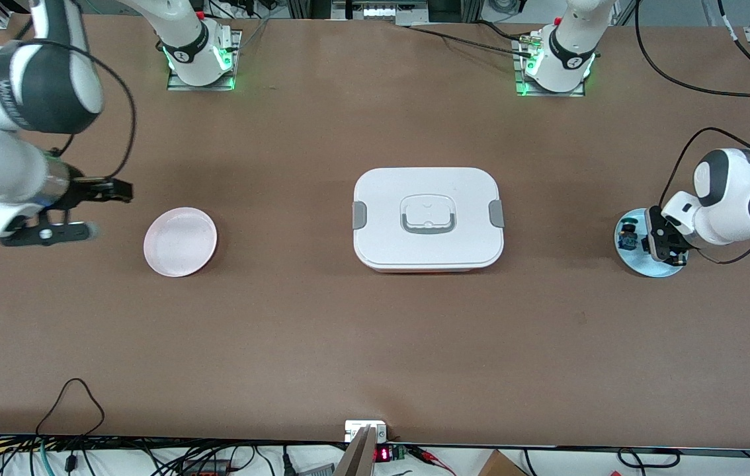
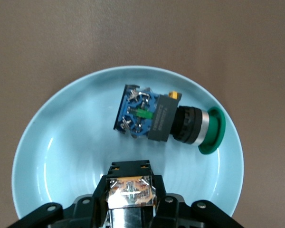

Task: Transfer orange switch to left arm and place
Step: 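Lower the switch onto the blue plate with the left gripper, then open the left gripper and release the switch on the blue plate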

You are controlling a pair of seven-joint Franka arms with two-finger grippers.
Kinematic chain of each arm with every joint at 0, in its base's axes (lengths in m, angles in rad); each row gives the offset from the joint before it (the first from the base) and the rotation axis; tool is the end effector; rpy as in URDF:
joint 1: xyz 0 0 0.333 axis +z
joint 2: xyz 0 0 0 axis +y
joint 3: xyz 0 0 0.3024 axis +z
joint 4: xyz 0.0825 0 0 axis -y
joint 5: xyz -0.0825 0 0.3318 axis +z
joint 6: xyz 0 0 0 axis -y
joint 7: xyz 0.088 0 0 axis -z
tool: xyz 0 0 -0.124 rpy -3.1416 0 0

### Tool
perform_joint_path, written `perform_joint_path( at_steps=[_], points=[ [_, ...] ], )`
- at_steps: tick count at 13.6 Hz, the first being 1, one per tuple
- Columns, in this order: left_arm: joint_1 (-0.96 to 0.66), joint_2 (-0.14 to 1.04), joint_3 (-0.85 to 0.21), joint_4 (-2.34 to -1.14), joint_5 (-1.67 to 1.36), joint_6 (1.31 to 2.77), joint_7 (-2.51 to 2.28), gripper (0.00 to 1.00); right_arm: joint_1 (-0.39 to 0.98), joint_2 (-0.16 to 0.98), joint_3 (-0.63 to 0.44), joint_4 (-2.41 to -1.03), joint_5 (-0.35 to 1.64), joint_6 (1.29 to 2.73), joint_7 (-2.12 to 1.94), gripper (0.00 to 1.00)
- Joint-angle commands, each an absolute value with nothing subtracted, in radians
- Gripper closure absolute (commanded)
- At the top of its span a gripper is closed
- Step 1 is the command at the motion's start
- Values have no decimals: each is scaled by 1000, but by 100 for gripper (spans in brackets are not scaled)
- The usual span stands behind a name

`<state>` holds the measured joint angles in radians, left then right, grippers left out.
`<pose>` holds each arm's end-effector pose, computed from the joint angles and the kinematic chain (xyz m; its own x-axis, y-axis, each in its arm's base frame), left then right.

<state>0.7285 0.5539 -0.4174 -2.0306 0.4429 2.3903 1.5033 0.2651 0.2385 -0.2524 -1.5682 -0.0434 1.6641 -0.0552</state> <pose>0.5160 0.1759 0.1938 0.0720 -0.9961 -0.0507 -0.9898 -0.0776 0.1195 0.5618 0.0146 0.4790 0.9876 0.0703 -0.1404 0.0839 -0.9921 0.0935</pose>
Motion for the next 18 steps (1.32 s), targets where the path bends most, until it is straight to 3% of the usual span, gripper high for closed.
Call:
perform_joint_path(
  at_steps=[1, 3, 4, 5, 8, 10, 18],
  points=[
    [749, 546, -431, -2034, 472, 2402, 1529, 72, 74, 232, -111, -1549, 15, 1723, -61, 0],
    [749, 546, -433, -2034, 474, 2401, 1529, 68, 51, 209, -86, -1552, 15, 1695, 9, 0],
    [752, 548, -433, -2034, 472, 2402, 1537, 17, 51, 203, -87, -1551, 11, 1660, 23, 0],
    [767, 546, -436, -2031, 472, 2401, 1563, 0, 48, 201, -90, -1554, 8, 1646, 23, 0],
    [772, 517, -448, -2017, 471, 2387, 1571, 0, 41, 198, -95, -1598, 0, 1704, 12, 0],
    [773, 474, -489, -1985, 456, 2286, 1566, 0, 46, 193, -92, -1582, -2, 1721, 8, 0],
    [762, 457, -724, -1533, 408, 1543, 1150, 0, 51, 195, -87, -1450, 3, 1593, 2, 0]
  ],
)
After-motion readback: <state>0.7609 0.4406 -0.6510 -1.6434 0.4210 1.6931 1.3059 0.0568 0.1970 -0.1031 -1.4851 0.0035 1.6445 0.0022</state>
